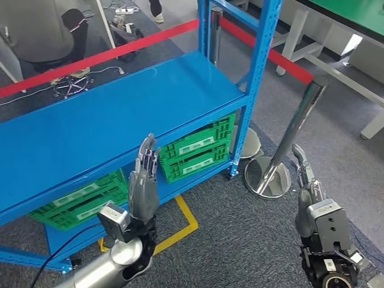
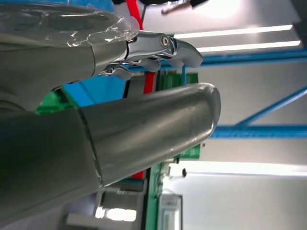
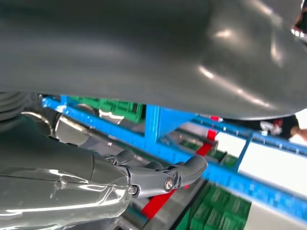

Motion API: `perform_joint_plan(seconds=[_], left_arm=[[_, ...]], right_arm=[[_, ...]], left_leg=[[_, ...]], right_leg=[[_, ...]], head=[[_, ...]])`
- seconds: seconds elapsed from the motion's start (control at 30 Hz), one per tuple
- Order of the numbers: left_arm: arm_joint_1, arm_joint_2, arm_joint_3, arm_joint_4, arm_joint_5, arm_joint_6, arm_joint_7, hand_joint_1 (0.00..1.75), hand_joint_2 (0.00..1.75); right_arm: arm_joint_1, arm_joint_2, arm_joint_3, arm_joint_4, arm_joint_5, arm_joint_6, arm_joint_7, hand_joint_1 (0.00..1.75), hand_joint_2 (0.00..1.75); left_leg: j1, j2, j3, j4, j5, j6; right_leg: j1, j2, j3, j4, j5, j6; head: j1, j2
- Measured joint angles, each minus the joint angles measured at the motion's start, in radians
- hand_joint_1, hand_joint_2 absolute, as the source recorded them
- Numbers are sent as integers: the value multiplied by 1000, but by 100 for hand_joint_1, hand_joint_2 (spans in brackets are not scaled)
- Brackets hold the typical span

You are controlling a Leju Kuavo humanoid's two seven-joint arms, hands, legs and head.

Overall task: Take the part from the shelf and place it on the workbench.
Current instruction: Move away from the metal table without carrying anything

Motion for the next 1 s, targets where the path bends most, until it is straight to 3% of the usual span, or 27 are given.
perform_joint_plan(seconds=[0.03, 0.1, 0.13, 0.17, 0.2, 0.23, 0.3, 0.33, 0.4, 0.47, 0.53, 0.6, 0.67, 0.7, 0.73, 0.77, 0.83, 0.9, 0.97, 1.0], left_arm=[[-1, -1, 0, 0, 0, 0, -1, 0, 0], [-1, -4, 0, 0, -1, -2, -2, 0, 0], [0, -5, 0, 0, -1, -2, -2, 0, 0], [1, -5, 0, 0, -1, -2, -2, 0, 0], [1, -6, 0, 0, -2, -2, -2, 0, 0], [1, -5, 0, 0, -2, -2, -2, 0, 0], [1, -5, 0, 0, -2, -2, -2, 0, 0], [0, -5, 0, 0, -1, -2, -2, 0, 0], [0, -5, 0, 0, 0, -2, -1, 0, 0], [1, -4, 0, 0, 0, 0, -1, 0, 0], [0, -2, 0, 0, 0, 2, 0, 0, 0], [-2, -1, 0, 1, 0, 2, 1, 0, 0], [-1, -1, 0, 1, 0, 3, 2, 0, 0], [0, 0, 0, 1, 0, 3, 2, 0, 0], [1, 0, 0, 1, -1, 4, 2, 0, 0], [1, 0, 0, 1, -2, 5, 2, 0, 0], [0, 1, 0, 1, -4, 6, 2, 0, 0], [-1, 0, 0, 1, -5, 7, 2, 0, 0], [0, 1, 0, 1, -5, 6, 2, 0, 0], [1, 1, 0, 1, -6, 6, 2, 0, 0]], right_arm=[[0, 0, 0, 0, 0, 0, 0, 0, 0], [3, 0, 0, 0, 1, 0, 0, 0, 0], [5, 0, 0, 0, 1, 0, 0, 0, 0], [6, 0, 0, 0, 1, 0, 0, 0, 0], [7, 0, 0, 0, 1, 0, 0, 0, 0], [7, 0, 0, 0, 1, 1, -1, 0, 0], [5, 0, 0, 1, 1, 3, -4, 0, 0], [5, 0, 0, 1, 1, 3, -6, 0, 0], [6, 0, 0, 1, -1, 2, -7, 0, 0], [6, 1, 0, 1, -2, 1, -7, 0, 0], [5, 1, -2, 1, -2, 1, -7, 0, 0], [6, 2, -2, 1, -2, 3, -7, 0, 0], [7, 2, -2, 1, -1, 7, -7, 0, 0], [8, 2, -2, 1, 0, 9, -7, 0, 0], [8, 2, -2, 1, 0, 11, -7, 0, 0], [8, 2, -2, 1, 1, 13, -8, 0, 0], [7, 2, -2, 1, 1, 17, -9, 0, 0], [6, 3, -2, 1, 2, 18, -10, 0, 0], [5, 3, -2, 1, 2, 18, -10, 0, 0], [5, 3, -3, 1, 2, 18, -10, 0, 0]], left_leg=[[3, -10, 3, -3, 1, 6], [5, -32, 5, -4, 1, 13], [5, -45, 5, -4, 0, 14], [4, -59, 6, -3, 0, 14], [4, -74, 7, -2, -1, 14], [5, -89, 10, -1, -2, 13], [5, -116, 12, 5, -6, 7], [5, -128, 9, 10, -7, 2], [7, -150, -1, 13, -5, -9], [10, -164, -7, 12, -1, -21], [7, -119, -27, 50, -24, -32], [7, -55, -85, 167, -84, -42], [11, -38, -150, 292, -129, -49], [12, -36, -161, 313, -127, -51], [12, -33, -150, 290, -107, -49], [11, -27, -118, 230, -75, -46], [2, 16, -37, 83, -20, -31], [-8, 44, 0, 11, -6, -16], [-9, 25, 2, 4, -7, -7], [-7, 14, 5, 0, -7, -3]], right_leg=[[-3, 25, -18, 42, -25, 4], [-6, 76, -87, 186, -90, 8], [-6, 85, -123, 254, -112, 10], [-6, 88, -147, 294, -116, 11], [-6, 90, -153, 293, -100, 10], [-7, 93, -139, 250, -65, 9], [-10, 130, -82, 109, 13, 4], [-13, 153, -55, 50, 33, 2], [-13, 178, -32, 5, 36, -5], [-12, 156, -25, -3, 38, -14], [-15, 130, -19, -14, 43, -26], [-13, 104, -17, -19, 45, -34], [-10, 76, -18, -20, 43, -38], [-9, 62, -18, -20, 42, -38], [-8, 49, -16, -20, 41, -38], [-6, 37, -14, -20, 38, -37], [-2, 18, -8, -19, 32, -32], [4, 1, -3, -19, 26, -24], [7, -16, 3, -21, 20, -14], [5, -13, 5, -18, 14, -9]], head=[[3, 0], [10, 0], [12, 0], [12, 0], [12, 0], [12, 0], [13, 0], [14, 0], [13, 0], [11, 0], [4, 0], [-5, 0], [-7, 0], [-8, 0], [-10, 0], [-12, 0], [-16, 0], [-15, 0], [-11, 0], [-10, 0]])
